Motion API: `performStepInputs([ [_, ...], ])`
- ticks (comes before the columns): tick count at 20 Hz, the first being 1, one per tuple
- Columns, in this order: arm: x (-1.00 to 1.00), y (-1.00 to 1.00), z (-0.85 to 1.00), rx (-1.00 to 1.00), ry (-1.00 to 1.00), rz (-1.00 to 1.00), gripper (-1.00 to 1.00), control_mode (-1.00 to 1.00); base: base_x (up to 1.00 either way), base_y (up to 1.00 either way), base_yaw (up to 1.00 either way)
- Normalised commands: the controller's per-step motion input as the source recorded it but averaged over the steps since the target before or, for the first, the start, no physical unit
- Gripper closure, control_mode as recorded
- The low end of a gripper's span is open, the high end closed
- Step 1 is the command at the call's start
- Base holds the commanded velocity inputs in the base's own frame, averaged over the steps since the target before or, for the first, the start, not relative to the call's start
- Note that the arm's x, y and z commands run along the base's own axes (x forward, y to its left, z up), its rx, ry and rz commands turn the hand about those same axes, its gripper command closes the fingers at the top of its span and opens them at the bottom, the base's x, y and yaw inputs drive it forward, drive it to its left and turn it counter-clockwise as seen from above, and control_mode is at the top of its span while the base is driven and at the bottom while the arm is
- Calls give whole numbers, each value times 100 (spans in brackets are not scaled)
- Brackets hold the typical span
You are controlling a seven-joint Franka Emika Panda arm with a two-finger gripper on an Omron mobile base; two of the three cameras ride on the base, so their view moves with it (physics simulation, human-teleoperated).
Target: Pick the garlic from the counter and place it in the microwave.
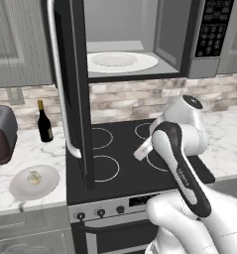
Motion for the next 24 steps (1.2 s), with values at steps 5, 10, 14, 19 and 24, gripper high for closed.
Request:
performStepInputs([
  [5, 38, 73, -27, 3, -17, 57, -100, -100, 0, 0, 0],
  [10, 82, 83, -33, 6, -3, 35, -100, -100, 0, 0, 0],
  [14, 51, 72, -4, 15, -3, 22, -100, -100, 0, 0, 0],
  [19, 39, 93, -3, 11, -4, 4, -100, -100, 0, 0, 0],
  [24, 17, 94, -6, 4, 0, 0, -100, -100, 0, 0, 0],
])
